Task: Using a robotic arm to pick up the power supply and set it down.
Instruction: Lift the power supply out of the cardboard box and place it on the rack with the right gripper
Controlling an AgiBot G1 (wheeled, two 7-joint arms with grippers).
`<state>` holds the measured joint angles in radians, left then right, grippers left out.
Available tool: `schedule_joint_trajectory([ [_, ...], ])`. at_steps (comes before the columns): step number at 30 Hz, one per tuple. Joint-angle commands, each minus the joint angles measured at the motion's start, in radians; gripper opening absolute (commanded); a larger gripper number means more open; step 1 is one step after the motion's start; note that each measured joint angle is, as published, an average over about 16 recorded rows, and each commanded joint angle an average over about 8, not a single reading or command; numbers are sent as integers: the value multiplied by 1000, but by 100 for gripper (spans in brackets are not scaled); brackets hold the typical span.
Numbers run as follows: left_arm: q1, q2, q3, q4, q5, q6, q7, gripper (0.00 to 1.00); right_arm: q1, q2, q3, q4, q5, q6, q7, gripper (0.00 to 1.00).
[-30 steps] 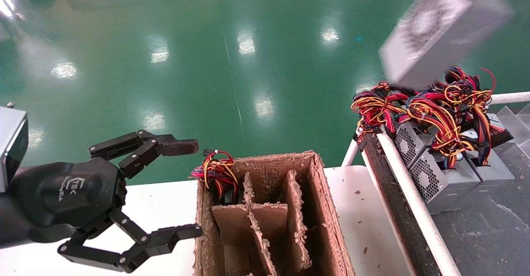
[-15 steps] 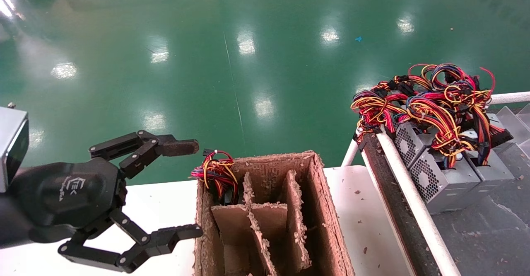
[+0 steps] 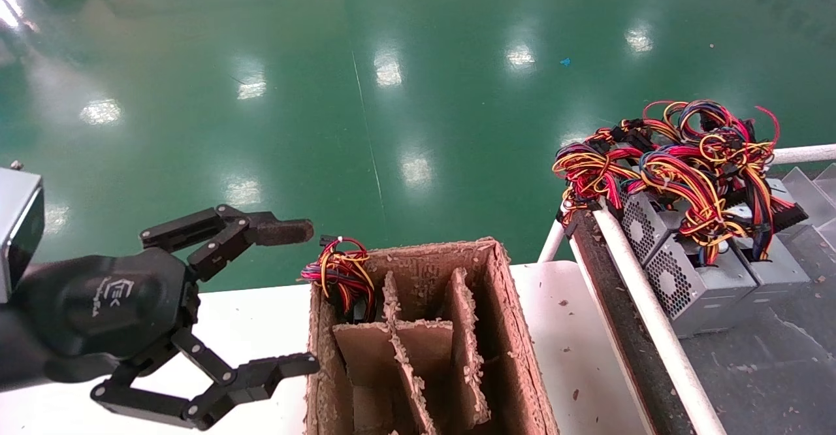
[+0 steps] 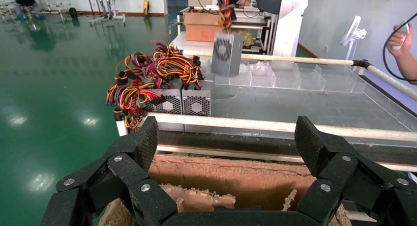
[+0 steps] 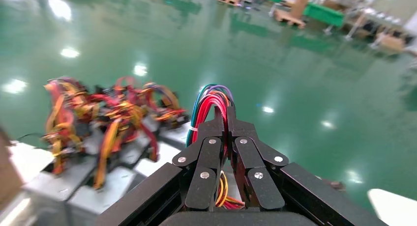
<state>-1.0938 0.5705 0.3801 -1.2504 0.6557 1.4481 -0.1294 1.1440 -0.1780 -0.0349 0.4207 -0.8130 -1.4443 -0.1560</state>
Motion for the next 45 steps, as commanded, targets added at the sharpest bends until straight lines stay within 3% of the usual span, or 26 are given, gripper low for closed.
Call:
schedule_joint_trajectory([
  [1, 0, 0, 0, 0, 0, 0, 0, 100, -35, -16, 8, -45, 20, -37, -26, 0],
  [9, 0, 0, 0, 0, 0, 0, 0, 100, -115, -77, 18, 40, 35, 24, -53, 0],
  [22, 0, 0, 0, 0, 0, 0, 0, 100, -219, -123, 36, 241, 61, 193, 45, 0],
  [25, 0, 0, 0, 0, 0, 0, 0, 100, -240, -132, 39, 281, 64, 230, 60, 4],
  [27, 0, 0, 0, 0, 0, 0, 0, 100, -252, -138, 40, 304, 64, 253, 70, 19],
  [32, 0, 0, 0, 0, 0, 0, 0, 100, -278, -146, 42, 348, 66, 296, 95, 80],
  [34, 0, 0, 0, 0, 0, 0, 0, 100, -286, -147, 43, 361, 67, 308, 103, 98],
  [45, 0, 0, 0, 0, 0, 0, 0, 100, -319, -144, 43, 401, 68, 335, 132, 100],
])
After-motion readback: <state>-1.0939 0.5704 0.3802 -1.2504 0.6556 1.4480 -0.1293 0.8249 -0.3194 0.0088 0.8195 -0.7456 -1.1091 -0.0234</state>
